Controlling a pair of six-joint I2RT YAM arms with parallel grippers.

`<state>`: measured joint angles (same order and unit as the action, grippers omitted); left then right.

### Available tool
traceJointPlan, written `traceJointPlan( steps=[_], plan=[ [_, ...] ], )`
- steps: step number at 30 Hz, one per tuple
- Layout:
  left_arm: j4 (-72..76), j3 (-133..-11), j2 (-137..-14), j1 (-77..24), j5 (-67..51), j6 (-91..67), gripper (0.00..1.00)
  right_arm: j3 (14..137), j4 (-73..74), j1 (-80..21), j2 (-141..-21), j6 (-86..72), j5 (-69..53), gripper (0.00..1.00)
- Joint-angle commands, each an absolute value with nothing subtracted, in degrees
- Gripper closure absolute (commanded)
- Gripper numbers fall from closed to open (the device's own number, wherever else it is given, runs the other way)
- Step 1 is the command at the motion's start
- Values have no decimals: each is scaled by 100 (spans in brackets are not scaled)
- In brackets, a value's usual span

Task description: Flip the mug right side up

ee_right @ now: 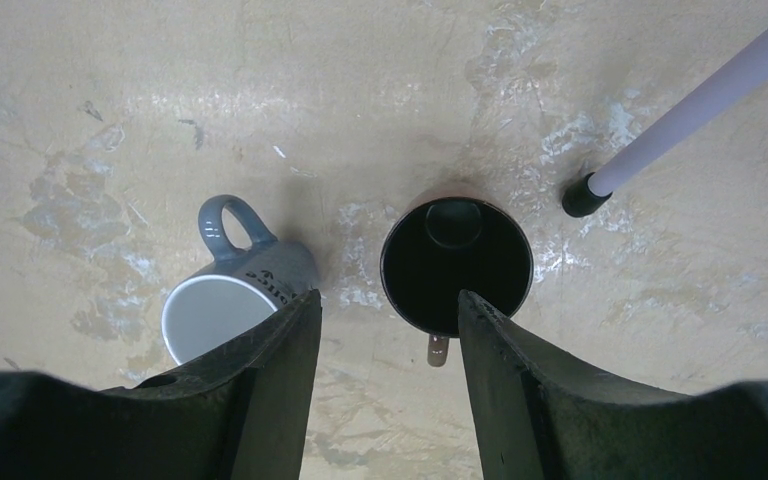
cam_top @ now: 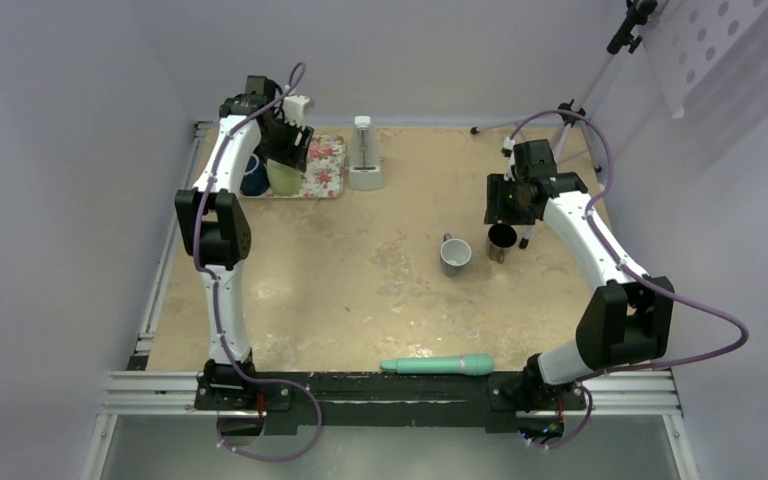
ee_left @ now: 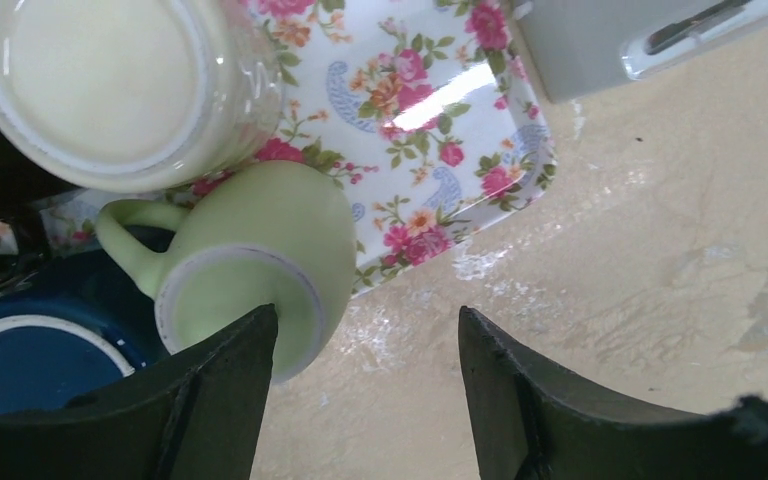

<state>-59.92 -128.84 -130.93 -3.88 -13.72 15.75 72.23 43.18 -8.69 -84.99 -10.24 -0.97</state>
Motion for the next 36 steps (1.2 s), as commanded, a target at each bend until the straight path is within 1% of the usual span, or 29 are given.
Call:
traceJointPlan(
  steps=[1,8,11,13,16,20,22,24,26,27,29,32,36],
  plan=[
    [-6082,-12382,-12889,-603,-2390,1276,31,7370,4385,-901,-8295,-924,-16,44],
    [-6162,-12314,-12862,-929,-2886,1407,31,7518,4461,-904,-8303,-873,-18,44],
    [-6006,-12496,-12807,-949,-3060,1174,29,7606,4508,-897,-8349,-867,-17,44],
    [-6138,-12815,-12755,-937,-3082,1276,26,7632,4524,-903,-8356,-863,-17,44],
    [-6419,-13219,-12509,-864,-3115,1923,20,7615,4537,-900,-8374,-868,-15,44],
    [-6206,-12929,-12018,-529,-3002,3171,15,7571,4561,-900,-8426,-902,-17,44],
    [-6096,-13041,-12153,-346,-2563,3453,18,7574,4570,-911,-8429,-919,-10,44],
    [-6262,-13604,-12593,-235,-2200,3601,21,7601,4588,-911,-8429,-935,-17,44],
    [-6293,-14094,-13036,-194,-1927,3684,28,7660,4644,-922,-8454,-928,-18,44],
    [-6172,-14122,-13154,-193,-1872,3742,30,7707,4687,-923,-8461,-911,-18,44],
    [-5805,-13790,-13170,-181,-1996,4002,34,7794,4787,-928,-8482,-912,58,44],
    [-5521,-13172,-13068,-106,-2584,4635,33,7851,4880,-931,-8438,-912,170,44],
    [-5346,-13021,-13239,-53,-2689,4971,33,7765,4878,-940,-8328,-970,161,44]
  ],
)
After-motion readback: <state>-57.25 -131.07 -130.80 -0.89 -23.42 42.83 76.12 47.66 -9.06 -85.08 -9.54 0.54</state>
